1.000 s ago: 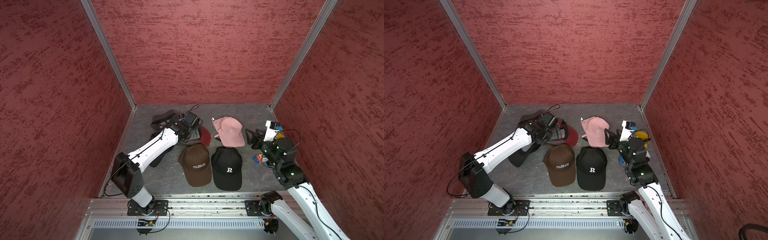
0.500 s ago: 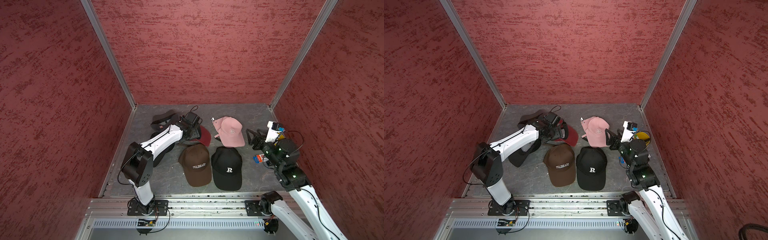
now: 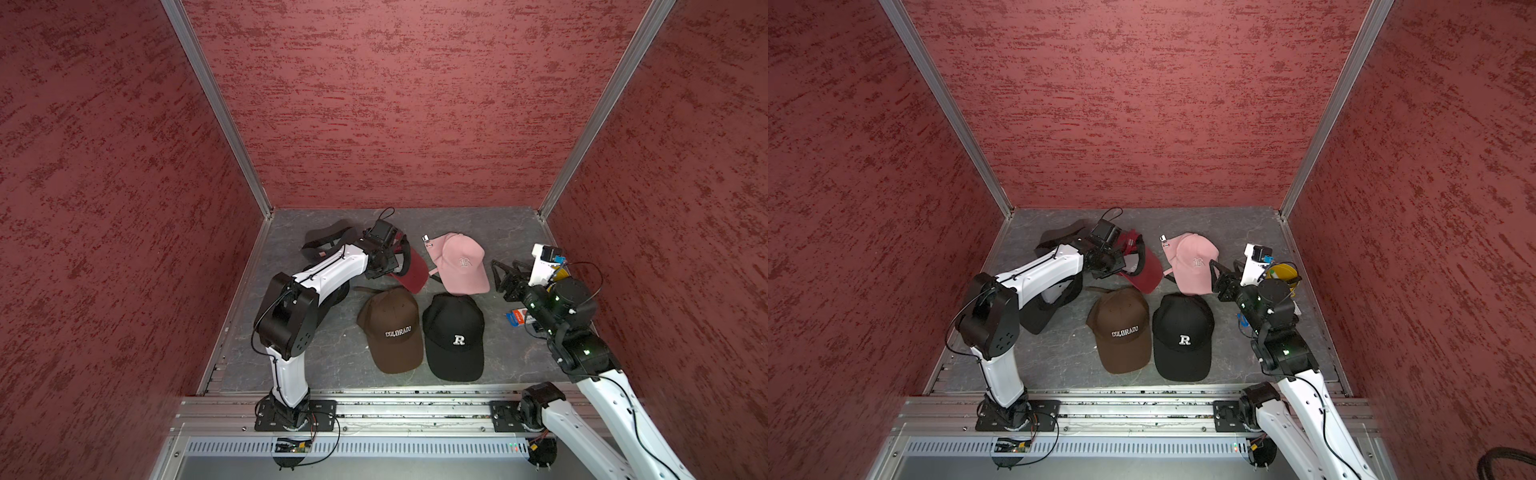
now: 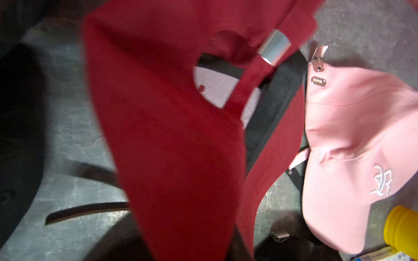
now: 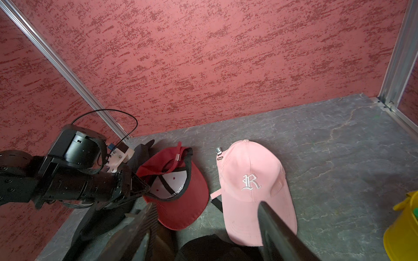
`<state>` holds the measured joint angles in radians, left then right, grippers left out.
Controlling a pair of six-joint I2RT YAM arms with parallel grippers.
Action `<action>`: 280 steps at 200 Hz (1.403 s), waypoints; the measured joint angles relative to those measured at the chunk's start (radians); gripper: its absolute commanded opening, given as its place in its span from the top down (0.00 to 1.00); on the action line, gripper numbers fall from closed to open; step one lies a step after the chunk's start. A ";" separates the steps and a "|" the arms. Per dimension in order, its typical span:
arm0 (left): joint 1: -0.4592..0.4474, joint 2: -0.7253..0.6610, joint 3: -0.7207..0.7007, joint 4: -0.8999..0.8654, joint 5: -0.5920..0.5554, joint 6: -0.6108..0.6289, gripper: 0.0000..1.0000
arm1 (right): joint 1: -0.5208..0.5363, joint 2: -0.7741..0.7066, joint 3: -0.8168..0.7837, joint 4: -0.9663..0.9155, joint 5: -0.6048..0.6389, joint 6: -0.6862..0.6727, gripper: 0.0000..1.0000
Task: Open the adjustable buckle of the baseball cap
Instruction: Pick up the baseball cap from the center of the board.
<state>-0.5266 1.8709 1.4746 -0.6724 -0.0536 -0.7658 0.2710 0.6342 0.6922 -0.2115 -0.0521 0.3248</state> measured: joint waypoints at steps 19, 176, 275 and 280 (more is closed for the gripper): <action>0.004 0.011 0.015 0.019 0.010 0.003 0.96 | 0.000 0.001 0.000 -0.001 0.000 0.000 0.30; -0.083 -0.019 0.113 0.219 0.037 0.242 1.00 | 0.000 0.010 0.000 -0.015 0.018 -0.005 0.29; -0.309 -0.319 0.175 0.250 -0.011 0.506 1.00 | 0.000 0.010 0.000 0.005 -0.021 -0.103 0.28; -0.317 -0.330 0.169 0.258 -0.008 0.511 1.00 | 0.000 0.009 0.000 0.009 -0.028 -0.110 0.28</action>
<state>-0.8436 1.5410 1.6436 -0.4145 -0.0616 -0.2546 0.2710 0.6434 0.6926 -0.2028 -0.0799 0.2146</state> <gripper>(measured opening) 0.083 0.717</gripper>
